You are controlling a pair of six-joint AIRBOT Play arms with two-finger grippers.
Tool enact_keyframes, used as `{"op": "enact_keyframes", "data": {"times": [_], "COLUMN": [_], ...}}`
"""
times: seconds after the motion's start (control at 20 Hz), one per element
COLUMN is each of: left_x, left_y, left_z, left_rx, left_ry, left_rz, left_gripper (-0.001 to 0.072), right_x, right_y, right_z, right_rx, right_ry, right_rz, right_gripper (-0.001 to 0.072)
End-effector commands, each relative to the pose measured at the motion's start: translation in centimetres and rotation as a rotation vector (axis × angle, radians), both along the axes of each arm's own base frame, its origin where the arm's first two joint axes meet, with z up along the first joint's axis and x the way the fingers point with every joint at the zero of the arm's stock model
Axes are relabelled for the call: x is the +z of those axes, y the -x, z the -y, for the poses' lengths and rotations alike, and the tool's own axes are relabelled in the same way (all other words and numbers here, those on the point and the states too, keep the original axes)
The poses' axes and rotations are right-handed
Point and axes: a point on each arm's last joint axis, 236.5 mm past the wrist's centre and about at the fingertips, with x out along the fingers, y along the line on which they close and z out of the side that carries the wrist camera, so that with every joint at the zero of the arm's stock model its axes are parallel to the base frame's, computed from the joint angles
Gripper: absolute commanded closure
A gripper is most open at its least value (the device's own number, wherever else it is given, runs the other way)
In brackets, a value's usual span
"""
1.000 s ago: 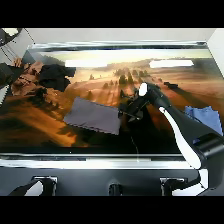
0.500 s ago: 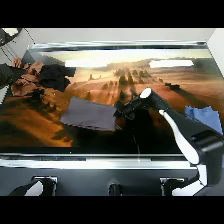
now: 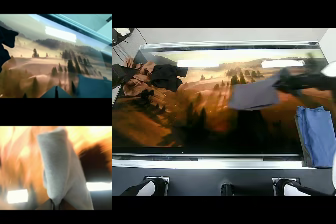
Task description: Fold the shirts.
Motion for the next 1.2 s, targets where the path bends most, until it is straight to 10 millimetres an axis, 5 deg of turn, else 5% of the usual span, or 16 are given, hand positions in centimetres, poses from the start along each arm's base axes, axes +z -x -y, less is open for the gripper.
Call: {"op": "enact_keyframes", "data": {"times": [0.0,0.2,0.3,0.5,0.7,0.8,1.0,1.15], "left_x": [0.0,-0.1,-0.1,-0.1,0.0,0.0,0.0,0.0], "left_y": [0.0,0.0,0.0,0.0,0.1,0.1,0.1,0.1], "left_z": [0.0,0.0,0.0,0.0,0.0,0.1,0.0,0.0], "left_rx": [0.000,-0.001,-0.003,-0.003,-0.002,-0.003,-0.002,-0.002], "left_ry": [0.000,0.000,0.000,0.000,-0.001,-0.001,-0.001,-0.001], "left_rz": [0.000,-0.001,-0.003,-0.003,-0.001,-0.001,0.000,0.000], "left_gripper": [0.0678,0.0679,0.0679,0.0678,0.0678,0.0678,0.0679,0.0678], "right_x": [3.4,4.6,5.4,7.6,7.7,6.3,-1.3,-6.6], "right_y": [3.4,5.7,6.5,8.0,13.2,17.2,28.3,31.5], "right_z": [11.1,19.9,22.8,25.4,28.2,29.2,28.7,27.0], "right_rx": [-0.243,-0.487,-0.588,-0.695,-0.801,-0.847,-0.831,-0.770], "right_ry": [0.086,0.077,0.035,-0.060,-0.072,-0.052,0.113,0.090], "right_rz": [0.032,0.062,0.090,0.159,0.098,-0.006,-0.524,-0.705], "right_gripper": [0.0665,0.0665,0.0665,0.0665,0.0665,0.0665,0.0665,0.0664]}}
